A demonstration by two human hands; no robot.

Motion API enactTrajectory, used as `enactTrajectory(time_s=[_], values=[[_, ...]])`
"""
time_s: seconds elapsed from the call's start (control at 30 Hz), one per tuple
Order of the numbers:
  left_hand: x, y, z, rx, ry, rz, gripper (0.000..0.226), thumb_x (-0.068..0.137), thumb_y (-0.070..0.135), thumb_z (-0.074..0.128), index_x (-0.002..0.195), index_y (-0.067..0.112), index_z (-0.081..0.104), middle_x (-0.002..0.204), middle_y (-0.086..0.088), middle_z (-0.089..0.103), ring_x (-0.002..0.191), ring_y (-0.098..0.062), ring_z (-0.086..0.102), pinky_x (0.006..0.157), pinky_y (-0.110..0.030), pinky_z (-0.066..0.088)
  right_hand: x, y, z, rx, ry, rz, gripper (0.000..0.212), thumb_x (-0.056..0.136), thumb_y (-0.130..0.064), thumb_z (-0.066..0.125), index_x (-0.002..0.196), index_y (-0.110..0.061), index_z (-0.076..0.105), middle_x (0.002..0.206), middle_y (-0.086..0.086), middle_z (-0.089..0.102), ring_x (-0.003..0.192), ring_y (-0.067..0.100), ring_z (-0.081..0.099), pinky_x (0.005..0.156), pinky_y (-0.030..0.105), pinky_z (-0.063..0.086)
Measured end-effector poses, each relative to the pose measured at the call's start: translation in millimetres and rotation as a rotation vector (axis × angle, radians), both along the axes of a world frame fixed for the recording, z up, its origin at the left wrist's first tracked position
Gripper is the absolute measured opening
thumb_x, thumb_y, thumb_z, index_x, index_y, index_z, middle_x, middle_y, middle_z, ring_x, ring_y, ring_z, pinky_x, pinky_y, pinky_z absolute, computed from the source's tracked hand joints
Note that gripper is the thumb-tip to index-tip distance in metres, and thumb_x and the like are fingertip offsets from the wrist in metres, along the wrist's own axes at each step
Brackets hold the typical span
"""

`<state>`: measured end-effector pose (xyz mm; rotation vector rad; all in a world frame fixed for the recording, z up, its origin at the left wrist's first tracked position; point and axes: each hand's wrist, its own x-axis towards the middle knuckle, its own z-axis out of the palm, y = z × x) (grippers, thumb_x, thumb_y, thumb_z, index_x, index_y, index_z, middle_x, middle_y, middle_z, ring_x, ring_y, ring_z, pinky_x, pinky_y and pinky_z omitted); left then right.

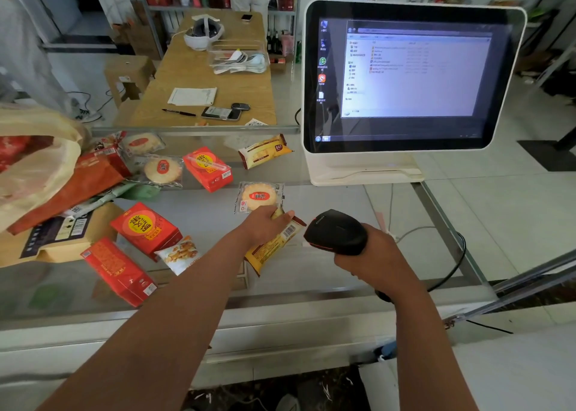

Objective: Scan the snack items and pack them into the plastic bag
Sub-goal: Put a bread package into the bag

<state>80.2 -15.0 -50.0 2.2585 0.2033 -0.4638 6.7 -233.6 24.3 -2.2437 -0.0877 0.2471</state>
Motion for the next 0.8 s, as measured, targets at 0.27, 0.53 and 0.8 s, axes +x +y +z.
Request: enactTrajectory(time_s=[0.27, 0.53, 0.8], values=[[-5.4, -2.1, 3.5, -0.030, -0.036, 0.037, 0.045, 0.096, 0.056, 0.041, 0.118, 0.019, 0.055, 0.112, -0.002, 0.059, 0.097, -0.020, 0.059, 0.080, -0.031, 0.049, 5.7, 1.4, -31.1, -0.085, -0.012, -0.030, 0.043, 0.072, -0.012, 0.075, 0.104, -0.018, 0.045, 0.103, 0.000, 0.042, 0.081, 0.006, 0.047, 0.062, 0.010, 0.036], [-9.1, -13.7, 11.2, 0.102, -0.073, 0.009, 0.039, 0.097, 0.051, 0.043, 0.103, 0.014, 0.055, 0.100, -0.003, 0.060, 0.092, -0.018, 0.057, 0.075, -0.029, 0.048, 10.6, 25.7, -66.1, -0.144, -0.090, -0.189, 0.039, 0.082, -0.004, 0.066, 0.116, -0.007, 0.048, 0.126, 0.011, 0.037, 0.092, 0.019, 0.056, 0.085, 0.027, 0.049], [-20.0, -5.5, 16.2, -0.039, -0.179, 0.112, 0.043, 0.097, 0.049, 0.045, 0.088, 0.009, 0.057, 0.087, -0.002, 0.062, 0.083, -0.019, 0.058, 0.065, -0.024, 0.042, 10.0, 35.6, -65.9, -0.357, -0.102, -0.174, 0.085, 0.075, -0.019, 0.075, 0.145, -0.016, 0.026, 0.141, 0.012, 0.027, 0.129, 0.031, 0.033, 0.105, 0.044, 0.034]])
